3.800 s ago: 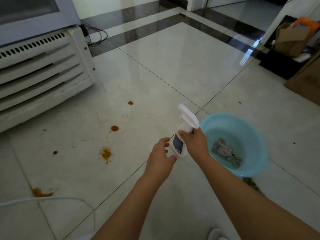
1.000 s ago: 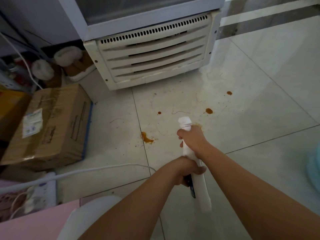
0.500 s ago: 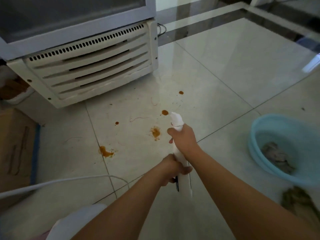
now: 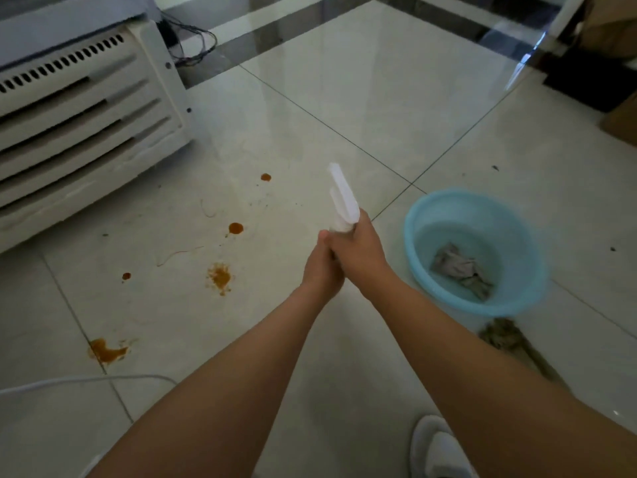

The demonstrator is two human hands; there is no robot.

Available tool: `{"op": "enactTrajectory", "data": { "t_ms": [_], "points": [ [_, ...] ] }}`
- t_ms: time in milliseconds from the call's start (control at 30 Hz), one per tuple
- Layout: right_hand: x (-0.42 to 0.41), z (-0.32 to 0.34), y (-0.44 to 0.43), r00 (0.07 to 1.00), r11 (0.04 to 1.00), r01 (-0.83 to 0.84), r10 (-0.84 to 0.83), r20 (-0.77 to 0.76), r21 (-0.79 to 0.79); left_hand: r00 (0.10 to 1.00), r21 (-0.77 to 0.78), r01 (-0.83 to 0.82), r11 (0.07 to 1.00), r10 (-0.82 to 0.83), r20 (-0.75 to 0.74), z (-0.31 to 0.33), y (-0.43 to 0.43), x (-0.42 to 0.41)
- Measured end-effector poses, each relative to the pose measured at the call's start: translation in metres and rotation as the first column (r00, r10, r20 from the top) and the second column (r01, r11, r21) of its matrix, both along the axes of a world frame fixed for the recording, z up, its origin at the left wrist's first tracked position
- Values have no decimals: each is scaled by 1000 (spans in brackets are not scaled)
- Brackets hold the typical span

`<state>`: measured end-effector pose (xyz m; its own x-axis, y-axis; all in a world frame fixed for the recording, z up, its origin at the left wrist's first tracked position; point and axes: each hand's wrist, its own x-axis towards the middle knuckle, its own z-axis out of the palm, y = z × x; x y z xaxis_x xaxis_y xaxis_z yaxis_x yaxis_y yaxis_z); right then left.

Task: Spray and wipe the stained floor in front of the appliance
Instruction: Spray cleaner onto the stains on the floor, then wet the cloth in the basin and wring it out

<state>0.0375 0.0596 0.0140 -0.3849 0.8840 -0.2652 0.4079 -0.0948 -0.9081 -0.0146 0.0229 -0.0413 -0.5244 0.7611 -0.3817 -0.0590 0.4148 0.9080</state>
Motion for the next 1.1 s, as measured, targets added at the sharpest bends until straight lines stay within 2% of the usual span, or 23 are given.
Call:
{"op": "enactTrajectory", "data": {
  "t_ms": [67, 100, 200, 267, 333, 467, 600, 733, 833, 900, 933, 1033, 1100],
  "points": [
    [9, -8, 12, 1000, 1000, 9, -9, -26, 0, 999, -15, -33, 999, 33, 1, -1, 19, -1],
    [12, -11, 17, 999, 1000, 4, -4, -41, -8, 998, -25, -23, 999, 22, -52, -2, 28, -2],
    [16, -20, 34, 997, 999, -32, 29, -70, -37, 999, 1, -26, 1000, 26, -26, -4, 46, -9],
    [18, -28, 40, 994, 993, -87, 82, -77, -74, 997, -39, -49, 998, 47, -64, -9, 54, -16],
    [26, -39, 43, 994, 989, -102, 97, -58, -103, 991, -87, -10, 996, -2, -137, -21, 58, -25],
    [53, -58, 55, 976, 990, 57, -82, 202, 126, 991, -122, 45, 991, -60, -121, -37, 64, -33],
    [76, -72, 62, 919, 970, 29, -120, 374, 240, 990, -91, 41, 995, -52, -130, -40, 75, -30],
    [83, -79, 56, 917, 968, -49, -53, 395, 245, 992, -153, -48, 987, 30, -121, -47, 75, -20],
    [90, -77, 49, 937, 958, 6, -105, 334, 285, 975, -380, -216, 899, 174, -141, -56, 64, 16],
    [106, -76, 47, 921, 940, 174, -261, 289, 294, 962, -399, -268, 877, 265, -64, -61, 60, 51],
    [117, -76, 49, 891, 914, 279, -360, 276, 294, 961, -368, -242, 898, 273, 33, -64, 63, 68],
    [158, -82, 56, 746, 807, 495, -585, 318, 323, 933, -331, -70, 941, 179, 312, -60, 85, 115],
    [180, -89, 58, 689, 776, 523, -629, 361, 353, 920, -309, 13, 951, 109, 376, -57, 96, 137]
  ]
}}
